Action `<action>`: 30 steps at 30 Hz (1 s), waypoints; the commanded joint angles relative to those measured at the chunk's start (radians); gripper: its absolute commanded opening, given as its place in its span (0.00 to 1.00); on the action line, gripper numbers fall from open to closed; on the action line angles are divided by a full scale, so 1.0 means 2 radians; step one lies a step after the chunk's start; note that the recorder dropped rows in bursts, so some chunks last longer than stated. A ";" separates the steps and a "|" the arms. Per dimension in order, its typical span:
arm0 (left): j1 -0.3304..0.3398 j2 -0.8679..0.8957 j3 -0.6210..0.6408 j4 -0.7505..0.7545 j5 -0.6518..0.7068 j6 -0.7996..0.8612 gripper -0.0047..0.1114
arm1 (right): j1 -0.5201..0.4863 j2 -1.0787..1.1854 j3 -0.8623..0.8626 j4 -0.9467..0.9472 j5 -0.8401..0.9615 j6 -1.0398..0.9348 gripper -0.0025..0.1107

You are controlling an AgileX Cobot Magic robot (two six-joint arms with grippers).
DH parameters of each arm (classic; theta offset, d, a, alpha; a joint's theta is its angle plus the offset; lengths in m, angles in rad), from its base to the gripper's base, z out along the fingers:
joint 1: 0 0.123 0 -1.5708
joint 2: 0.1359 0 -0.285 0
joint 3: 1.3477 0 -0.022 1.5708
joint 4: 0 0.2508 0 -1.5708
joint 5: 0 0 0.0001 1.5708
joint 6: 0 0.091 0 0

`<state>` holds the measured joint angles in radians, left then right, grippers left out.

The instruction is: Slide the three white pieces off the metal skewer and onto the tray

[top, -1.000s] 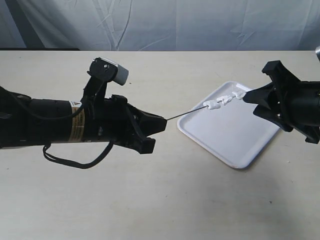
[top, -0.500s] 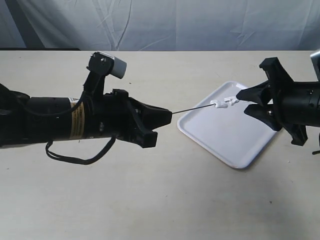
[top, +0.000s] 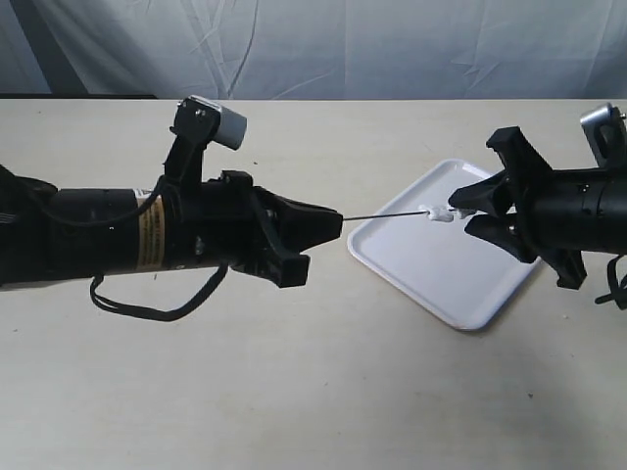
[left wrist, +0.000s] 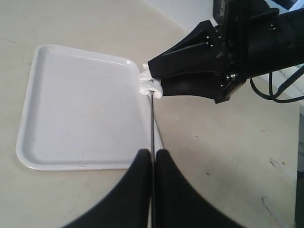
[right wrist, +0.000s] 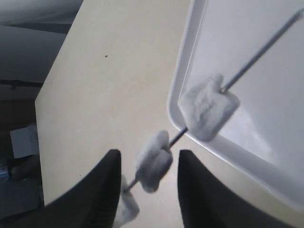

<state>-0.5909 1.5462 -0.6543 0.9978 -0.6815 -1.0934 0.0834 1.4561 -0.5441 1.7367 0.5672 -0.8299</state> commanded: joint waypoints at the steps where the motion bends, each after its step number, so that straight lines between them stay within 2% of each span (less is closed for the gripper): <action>1: 0.000 -0.005 0.003 -0.002 -0.023 0.002 0.04 | 0.000 0.009 -0.015 0.004 0.000 -0.007 0.36; 5: 0.000 -0.005 0.003 0.002 -0.041 0.002 0.04 | 0.018 0.025 -0.023 0.004 -0.015 -0.007 0.34; 6: 0.000 -0.005 0.003 0.002 -0.044 0.002 0.04 | 0.028 0.032 -0.028 0.004 -0.021 -0.007 0.29; 9: 0.000 -0.005 0.003 0.026 -0.030 -0.006 0.04 | 0.071 0.047 -0.053 0.004 -0.056 -0.004 0.02; 14: 0.000 -0.005 0.003 0.074 0.031 -0.029 0.04 | 0.087 0.047 -0.059 0.004 -0.087 -0.008 0.02; 19: 0.000 -0.005 0.000 0.072 0.041 -0.029 0.21 | 0.087 0.027 -0.059 0.004 -0.089 -0.030 0.02; 26: 0.000 0.001 -0.012 0.080 0.050 -0.037 0.24 | 0.087 0.007 -0.059 0.004 -0.088 -0.043 0.02; 30: 0.000 0.028 -0.043 0.180 0.025 -0.141 0.42 | 0.086 -0.012 -0.063 0.004 -0.112 -0.064 0.02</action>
<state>-0.5909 1.5672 -0.7000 1.2382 -0.5941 -1.2565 0.2543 1.4586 -0.6606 1.7518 0.3749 -0.9261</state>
